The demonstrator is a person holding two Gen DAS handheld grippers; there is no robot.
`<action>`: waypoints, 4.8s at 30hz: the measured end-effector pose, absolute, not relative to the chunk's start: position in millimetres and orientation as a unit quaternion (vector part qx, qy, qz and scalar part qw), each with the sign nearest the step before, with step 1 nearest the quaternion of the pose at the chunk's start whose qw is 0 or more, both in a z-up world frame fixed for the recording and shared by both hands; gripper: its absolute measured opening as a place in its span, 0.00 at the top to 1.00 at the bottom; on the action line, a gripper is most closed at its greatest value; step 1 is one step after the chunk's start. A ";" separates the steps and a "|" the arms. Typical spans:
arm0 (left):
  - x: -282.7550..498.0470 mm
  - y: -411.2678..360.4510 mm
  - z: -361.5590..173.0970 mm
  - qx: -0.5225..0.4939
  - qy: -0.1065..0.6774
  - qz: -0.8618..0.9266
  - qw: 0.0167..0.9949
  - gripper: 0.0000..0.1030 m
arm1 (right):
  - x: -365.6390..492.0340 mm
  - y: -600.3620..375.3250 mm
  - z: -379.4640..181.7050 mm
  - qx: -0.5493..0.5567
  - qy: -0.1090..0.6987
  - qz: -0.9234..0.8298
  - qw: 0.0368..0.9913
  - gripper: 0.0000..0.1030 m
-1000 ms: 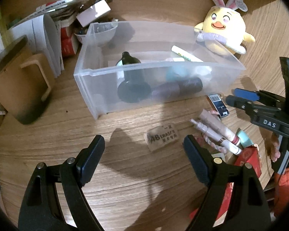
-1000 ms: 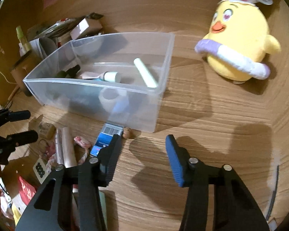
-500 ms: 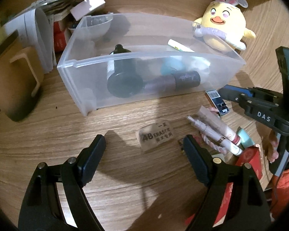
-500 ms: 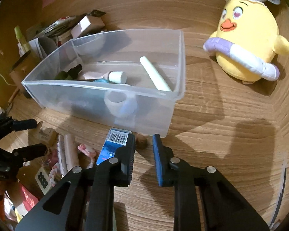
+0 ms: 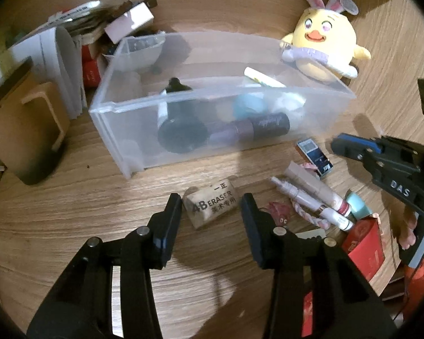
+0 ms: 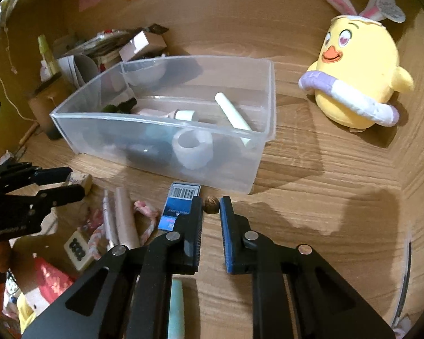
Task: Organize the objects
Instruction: 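Grasp the beige eraser with the left gripper while the right grasps a small brown bead, then carry the eraser and bead over the bin and open both grippers, then grasp the white dotted block with the left gripper while the right grasps the mint-green tube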
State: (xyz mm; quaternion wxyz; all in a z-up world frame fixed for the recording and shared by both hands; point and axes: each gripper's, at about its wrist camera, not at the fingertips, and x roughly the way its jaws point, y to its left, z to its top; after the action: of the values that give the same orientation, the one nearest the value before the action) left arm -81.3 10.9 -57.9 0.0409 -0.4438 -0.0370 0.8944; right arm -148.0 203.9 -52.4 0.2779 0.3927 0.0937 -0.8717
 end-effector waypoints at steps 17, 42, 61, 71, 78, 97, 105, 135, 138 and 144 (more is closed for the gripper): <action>-76.3 -7.7 2.5 -0.358 -0.060 0.932 0.020 0.58 | -124.9 218.2 10.5 0.318 0.047 -0.898 0.299 0.89; -142.8 -5.7 6.3 -0.371 -0.052 0.927 0.024 0.58 | -191.5 185.8 8.4 0.342 0.053 -0.896 0.280 0.89; -173.0 -2.9 -21.8 -0.409 -0.046 0.911 0.027 0.58 | -206.0 155.9 -18.8 0.358 0.121 -0.887 0.265 0.89; -160.0 3.6 -5.7 -0.392 -0.032 0.919 0.024 0.48 | -194.4 161.1 -8.6 0.352 0.116 -0.889 0.269 0.61; -128.7 8.8 7.1 -0.375 -0.022 0.926 0.029 0.32 | -168.5 178.4 5.0 0.328 0.112 -0.900 0.263 0.43; -70.4 32.7 -51.7 -0.454 -0.013 0.888 0.070 0.29 | -96.1 245.1 -34.2 0.374 0.106 -0.890 0.238 0.36; -61.6 43.5 -61.8 -0.473 -0.020 0.876 0.088 0.29 | -79.9 245.8 -54.9 0.397 0.113 -0.874 0.257 0.36; -52.0 49.4 -68.4 -0.469 -0.012 0.879 0.083 0.63 | -83.7 243.5 -65.2 0.418 0.088 -0.860 0.279 0.64; -49.2 45.4 -68.3 -0.466 -0.017 0.881 0.081 0.66 | -85.4 246.0 -65.6 0.417 0.084 -0.862 0.277 0.78; -41.9 39.4 -57.8 -0.447 -0.023 0.892 0.070 0.68 | -87.3 251.3 -61.7 0.407 0.069 -0.870 0.269 0.78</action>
State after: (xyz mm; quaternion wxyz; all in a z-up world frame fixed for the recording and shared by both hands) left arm -41.9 39.4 -57.8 0.0699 -0.4467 -0.0227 0.8917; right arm -87.3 251.3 -61.7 0.2687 0.4070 0.0687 -0.8703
